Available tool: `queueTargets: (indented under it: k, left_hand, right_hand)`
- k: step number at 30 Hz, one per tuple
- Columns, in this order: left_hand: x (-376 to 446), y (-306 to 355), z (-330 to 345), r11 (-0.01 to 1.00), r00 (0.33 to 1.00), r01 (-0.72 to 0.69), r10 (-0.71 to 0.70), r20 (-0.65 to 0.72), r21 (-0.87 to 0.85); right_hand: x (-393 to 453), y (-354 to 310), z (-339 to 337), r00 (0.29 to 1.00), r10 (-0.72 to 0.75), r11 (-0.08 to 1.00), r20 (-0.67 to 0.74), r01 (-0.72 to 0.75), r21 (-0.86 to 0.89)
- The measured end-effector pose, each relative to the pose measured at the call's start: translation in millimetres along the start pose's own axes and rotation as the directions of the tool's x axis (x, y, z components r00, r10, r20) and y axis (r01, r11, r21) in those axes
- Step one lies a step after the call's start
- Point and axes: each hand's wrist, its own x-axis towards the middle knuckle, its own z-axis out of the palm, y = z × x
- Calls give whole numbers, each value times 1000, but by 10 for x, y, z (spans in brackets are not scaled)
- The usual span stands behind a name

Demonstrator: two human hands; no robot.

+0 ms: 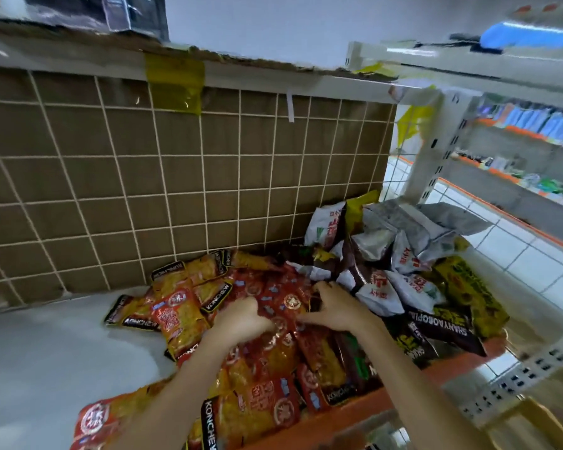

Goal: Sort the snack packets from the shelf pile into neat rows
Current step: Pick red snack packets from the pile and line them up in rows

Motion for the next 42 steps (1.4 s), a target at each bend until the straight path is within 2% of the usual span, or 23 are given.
queueTargets:
  k: [2, 5, 8, 11, 13, 18, 23, 26, 29, 31, 34, 37, 42]
  left_hand:
    - [35, -38, 46, 997, 999, 8, -12, -48, -76]
    - [-97, 27, 38, 965, 989, 39, -75, -128, -260]
    - [-165, 29, 46, 910, 955, 56, -169, -244, -410]
    - [-216, 12, 44, 848, 919, 35, -236, -317, -529]
    - [-248, 1, 41, 786, 906, 29, -281, -316, -618]
    - [-263, -4, 45, 706, 894, -41, -290, -341, -707]
    - [-281, -23, 35, 615, 849, -83, -368, -378, -784]
    - [-265, -76, 36, 606, 800, -73, -439, -410, -792]
    - [-247, -123, 32, 606, 814, -72, -423, -398, -792]
    - [-218, -120, 11, 577, 844, -50, -412, -344, -815]
    - [-168, -136, -6, 597, 888, -20, -358, -289, -802]
    - [-213, -116, -59, 555, 889, -89, -330, -318, -827]
    - [-236, -107, -185, 464, 881, -154, -336, -334, -872]
  right_hand:
    - [6, 2, -16, 1000, 2, 1000, 18, -2, 22]
    - [20, 8, -32, 998, 32, 997, 60, -28, -70]
    - [65, 22, -14, 998, -3, 992, 56, 10, -124]
    - [137, 50, 49, 998, -49, 996, 37, 52, -77]
    - [202, 58, 78, 998, -62, 997, -2, 61, -45]
    - [337, -72, 106, 990, -101, 995, -94, 98, -31]
    - [443, -274, 111, 984, -103, 979, -147, 75, -188]
    - [438, -351, 165, 972, -122, 962, -201, 67, -263]
    - [447, -417, 206, 982, -76, 958, -173, 24, -286]
    - [489, -449, 166, 991, -56, 970, -125, 24, -242]
    - [504, -445, 138, 994, -10, 999, -107, 6, -35]
    - [502, -405, 188, 977, 4, 981, -212, 37, 189]
    - [473, -340, 164, 950, -62, 888, -306, 192, 417]
